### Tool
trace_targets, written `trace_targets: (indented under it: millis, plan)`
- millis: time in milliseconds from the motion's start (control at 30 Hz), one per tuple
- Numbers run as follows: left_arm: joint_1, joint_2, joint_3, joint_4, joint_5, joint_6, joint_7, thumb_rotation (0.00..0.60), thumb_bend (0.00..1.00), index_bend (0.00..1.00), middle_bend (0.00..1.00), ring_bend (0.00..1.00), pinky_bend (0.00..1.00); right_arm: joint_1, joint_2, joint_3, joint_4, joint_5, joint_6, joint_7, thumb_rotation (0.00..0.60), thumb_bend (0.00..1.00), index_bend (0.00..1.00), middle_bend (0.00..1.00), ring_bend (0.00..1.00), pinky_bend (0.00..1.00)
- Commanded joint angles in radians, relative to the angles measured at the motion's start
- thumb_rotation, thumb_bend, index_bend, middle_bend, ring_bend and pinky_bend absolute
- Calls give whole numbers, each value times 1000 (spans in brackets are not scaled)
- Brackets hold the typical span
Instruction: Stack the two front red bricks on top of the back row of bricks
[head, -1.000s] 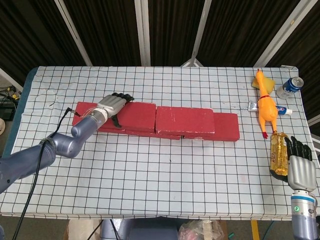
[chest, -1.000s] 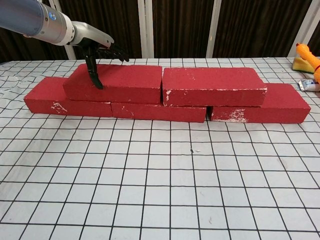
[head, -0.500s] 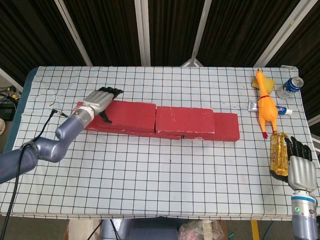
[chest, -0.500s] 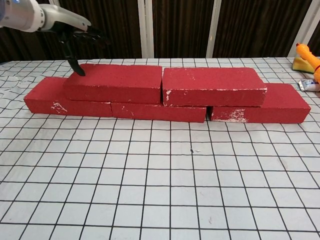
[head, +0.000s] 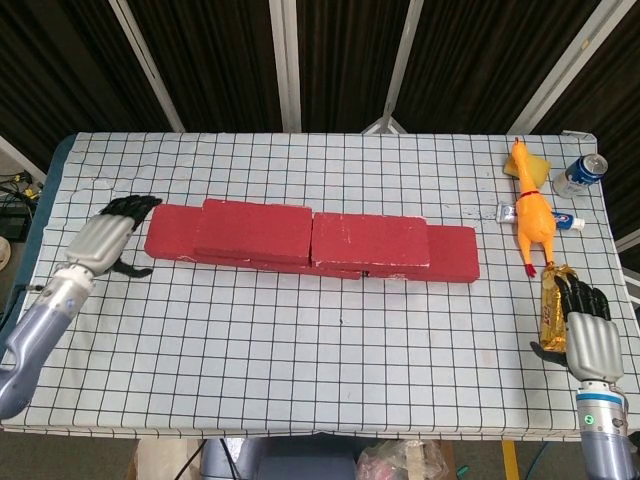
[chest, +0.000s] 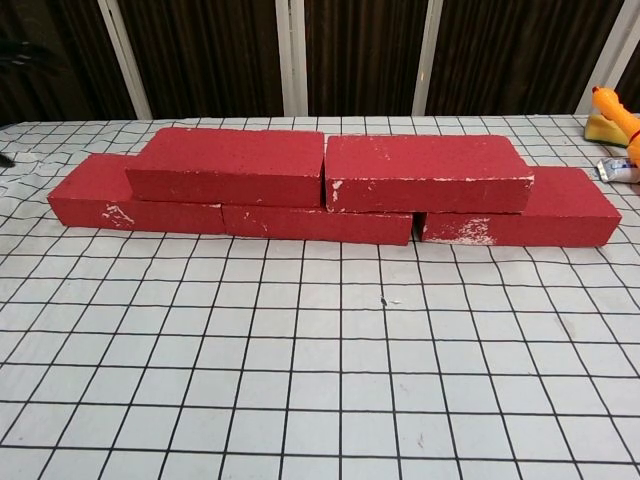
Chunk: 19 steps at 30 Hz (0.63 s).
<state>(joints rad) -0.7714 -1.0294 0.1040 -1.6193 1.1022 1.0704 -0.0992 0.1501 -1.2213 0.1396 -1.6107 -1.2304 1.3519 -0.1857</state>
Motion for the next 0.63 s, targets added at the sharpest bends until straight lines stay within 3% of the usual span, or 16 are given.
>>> trace_targets:
  millis: [33,333,633]
  plan:
    - [216,-9,78,-33,160,207,-34,600,0,65,24,0,10,2,-13,-15,21,-42,16,6,600,162,46,0,0,0]
    - [421,-99,88,38,258,412,9,600,0,102,15,0,22,-19,-7,-20,26,-99,73,48,600,162,46,0,0,0]
    - [507,-139,66,62,311,464,65,600,0,132,26,0,21,-28,15,-22,8,-108,73,74,600,161,46,0,0,0]
